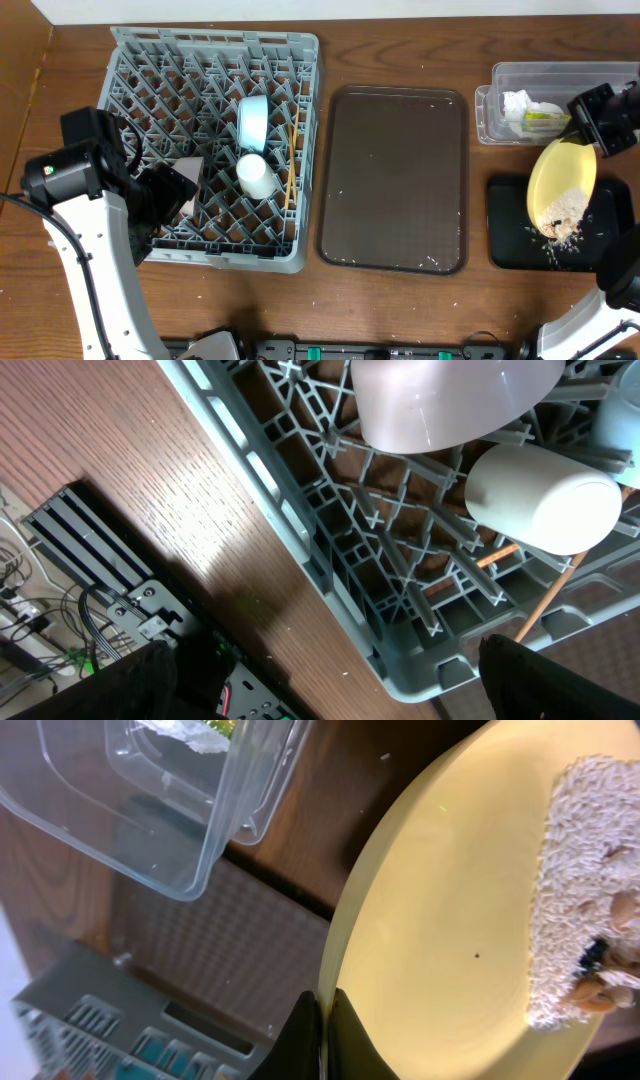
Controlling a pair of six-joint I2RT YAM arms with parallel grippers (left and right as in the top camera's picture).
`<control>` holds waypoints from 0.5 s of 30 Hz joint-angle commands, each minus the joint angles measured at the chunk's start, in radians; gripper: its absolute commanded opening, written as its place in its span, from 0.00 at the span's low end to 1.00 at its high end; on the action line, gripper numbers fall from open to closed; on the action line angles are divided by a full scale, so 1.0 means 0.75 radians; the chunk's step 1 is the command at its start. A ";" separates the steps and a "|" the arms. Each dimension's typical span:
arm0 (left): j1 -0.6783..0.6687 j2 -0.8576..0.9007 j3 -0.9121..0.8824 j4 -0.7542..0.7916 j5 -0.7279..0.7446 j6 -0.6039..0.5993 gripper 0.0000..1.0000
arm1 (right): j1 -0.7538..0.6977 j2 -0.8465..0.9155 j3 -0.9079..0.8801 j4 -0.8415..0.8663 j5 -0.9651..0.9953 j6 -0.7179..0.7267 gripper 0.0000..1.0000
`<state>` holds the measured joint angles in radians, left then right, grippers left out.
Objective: Sort waste into correct bins and load items into the dishwasher
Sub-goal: 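Carry the yellow plate right over the black tray, then tilt the yellow plate to dump the rice onto the black tray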
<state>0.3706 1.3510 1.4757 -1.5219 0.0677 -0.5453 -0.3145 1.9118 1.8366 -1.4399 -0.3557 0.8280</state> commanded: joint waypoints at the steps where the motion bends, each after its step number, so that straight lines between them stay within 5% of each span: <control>1: 0.006 -0.002 0.001 -0.008 -0.022 0.014 0.98 | -0.063 -0.031 0.025 -0.013 -0.093 -0.076 0.01; 15: 0.006 -0.002 0.001 -0.008 -0.022 0.014 0.98 | -0.240 -0.031 0.024 -0.045 -0.406 -0.273 0.01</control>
<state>0.3706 1.3510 1.4757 -1.5219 0.0673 -0.5453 -0.4751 1.9118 1.8366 -1.4700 -0.5804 0.6800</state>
